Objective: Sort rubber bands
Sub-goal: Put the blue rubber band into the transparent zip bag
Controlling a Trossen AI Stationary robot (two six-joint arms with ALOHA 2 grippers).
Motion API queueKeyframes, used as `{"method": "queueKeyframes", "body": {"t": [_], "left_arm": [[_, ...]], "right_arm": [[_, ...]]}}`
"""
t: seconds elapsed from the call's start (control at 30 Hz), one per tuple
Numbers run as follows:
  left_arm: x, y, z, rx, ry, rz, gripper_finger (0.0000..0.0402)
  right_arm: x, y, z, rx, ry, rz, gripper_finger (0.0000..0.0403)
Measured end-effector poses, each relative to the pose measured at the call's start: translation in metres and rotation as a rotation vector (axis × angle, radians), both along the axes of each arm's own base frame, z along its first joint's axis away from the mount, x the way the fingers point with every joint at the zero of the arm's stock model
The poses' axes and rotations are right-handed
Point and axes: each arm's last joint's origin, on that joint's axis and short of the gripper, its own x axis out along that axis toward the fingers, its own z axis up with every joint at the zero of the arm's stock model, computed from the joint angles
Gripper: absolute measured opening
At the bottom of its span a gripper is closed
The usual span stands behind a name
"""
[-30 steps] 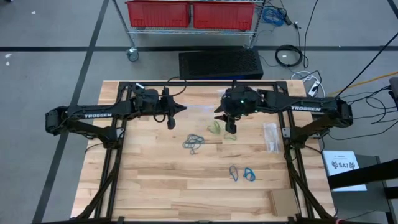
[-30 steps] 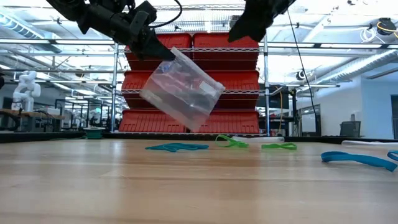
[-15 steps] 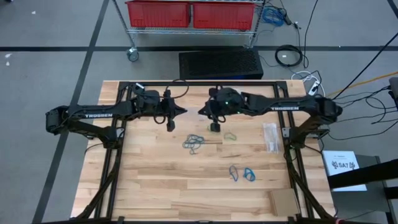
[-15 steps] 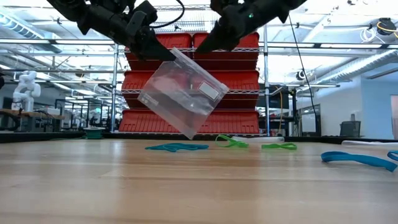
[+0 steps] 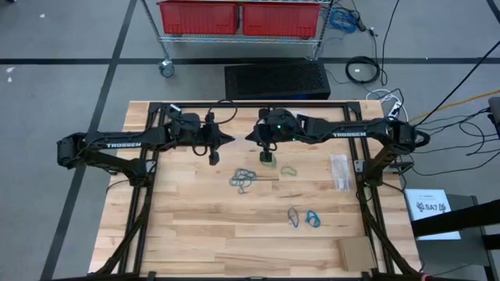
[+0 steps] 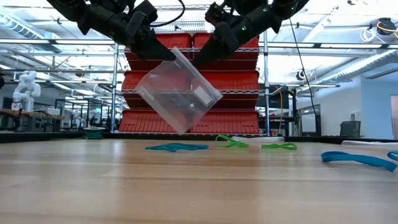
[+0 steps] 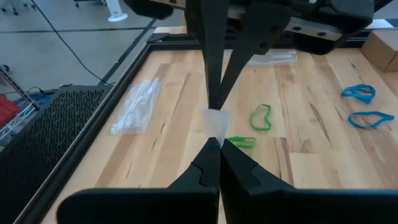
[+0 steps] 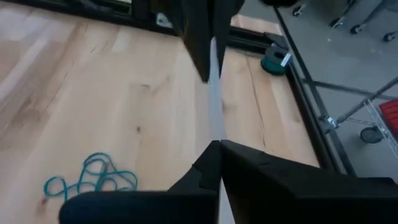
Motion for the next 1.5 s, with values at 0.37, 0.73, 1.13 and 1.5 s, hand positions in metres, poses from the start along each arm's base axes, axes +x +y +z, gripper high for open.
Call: {"method": "queueKeyframes", "body": {"t": [0.37,0.73,1.13,1.5], "left_arm": [[0.0,0.0,-0.001,-0.004,0.014,0.0,0.0],[0.0,0.0,-0.001,-0.005,0.011,0.0,0.0],[-0.001,0.0,-0.002,-0.008,0.02,0.0,0.0],[0.0,0.0,-0.003,-0.017,0.025,0.012,0.0]], "right_arm": [[0.001,-0.001,0.005,-0.034,-0.041,-0.018,0.0],[0.006,0.008,-0.004,-0.013,-0.011,0.014,0.0],[-0.002,0.009,0.011,-0.086,-0.026,-0.088,0.0],[0.0,0.025,0.008,-0.071,0.0,-0.044,0.0]]}}
